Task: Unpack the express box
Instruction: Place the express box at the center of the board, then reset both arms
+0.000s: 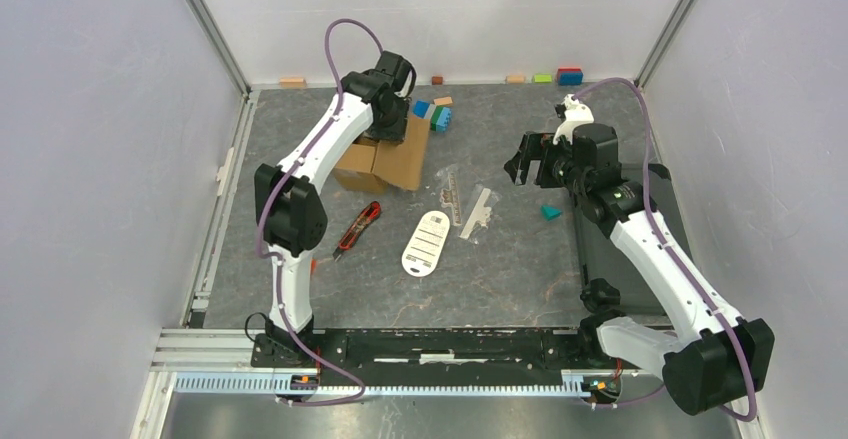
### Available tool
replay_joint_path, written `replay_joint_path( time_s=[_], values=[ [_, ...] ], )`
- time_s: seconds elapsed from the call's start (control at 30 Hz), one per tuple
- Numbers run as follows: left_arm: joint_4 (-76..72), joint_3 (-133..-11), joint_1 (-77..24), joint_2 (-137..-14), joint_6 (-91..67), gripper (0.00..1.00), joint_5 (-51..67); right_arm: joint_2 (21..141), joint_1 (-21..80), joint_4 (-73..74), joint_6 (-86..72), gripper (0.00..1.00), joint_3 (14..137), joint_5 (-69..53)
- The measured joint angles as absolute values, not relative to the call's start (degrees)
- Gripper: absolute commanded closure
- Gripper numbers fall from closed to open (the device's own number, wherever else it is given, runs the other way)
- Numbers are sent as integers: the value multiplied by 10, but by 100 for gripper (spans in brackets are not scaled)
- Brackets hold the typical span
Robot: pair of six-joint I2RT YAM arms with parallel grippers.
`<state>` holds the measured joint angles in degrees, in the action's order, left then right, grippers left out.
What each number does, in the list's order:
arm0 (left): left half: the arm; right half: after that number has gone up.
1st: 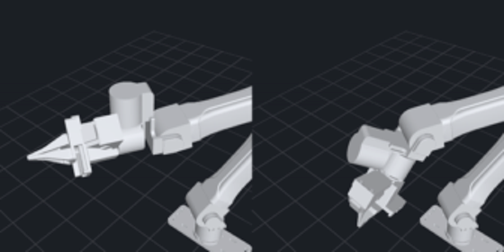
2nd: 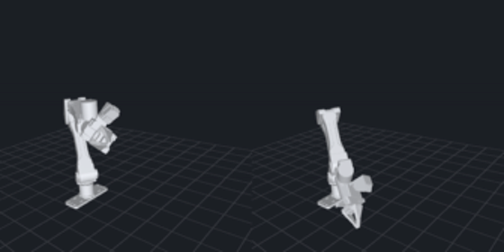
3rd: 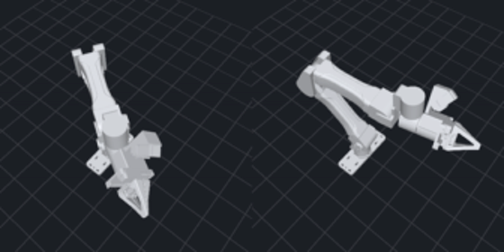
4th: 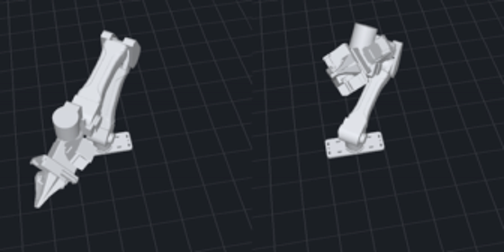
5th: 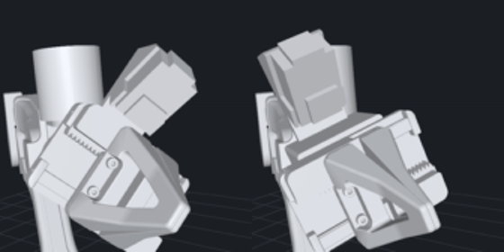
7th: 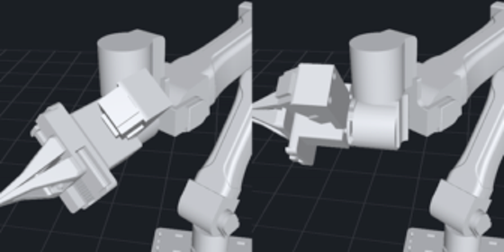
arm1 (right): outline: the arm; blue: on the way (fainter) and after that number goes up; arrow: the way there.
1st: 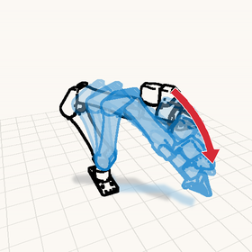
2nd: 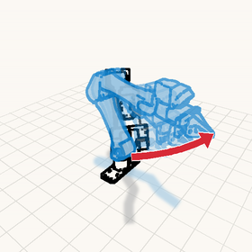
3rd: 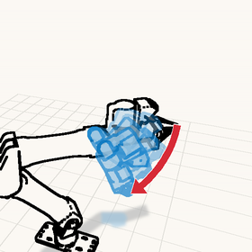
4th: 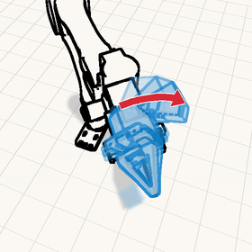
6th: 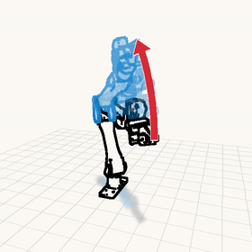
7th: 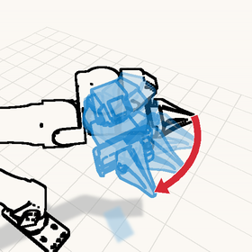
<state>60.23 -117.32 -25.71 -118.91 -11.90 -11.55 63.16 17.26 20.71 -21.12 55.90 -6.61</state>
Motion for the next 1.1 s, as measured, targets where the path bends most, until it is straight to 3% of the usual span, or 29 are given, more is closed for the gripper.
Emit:
replay_joint_path(
  time_s=[0.03, 0.07, 0.1, 0.4, 0.77, 1.1],
  values=[
    [602, -1175, -256, -1189, -116, 34, -116, 632, 173, 207, -211, 2, 559, -66],
    [603, -1176, -255, -1189, -113, 6, -118, 632, 173, 207, -211, 2, 559, -67],
    [603, -1177, -255, -1189, -112, 0, -119, 632, 173, 207, -211, 2, 559, -67],
    [607, -1163, -255, -1148, -107, 0, -86, 632, 176, 216, -211, 2, 570, -70],
    [518, -966, -327, -831, -150, 0, 39, 609, 181, 199, -211, 2, 578, -82],
    [430, -804, -328, -723, -166, 0, 72, 591, 184, 185, -207, 2, 577, -80]
  ],
)
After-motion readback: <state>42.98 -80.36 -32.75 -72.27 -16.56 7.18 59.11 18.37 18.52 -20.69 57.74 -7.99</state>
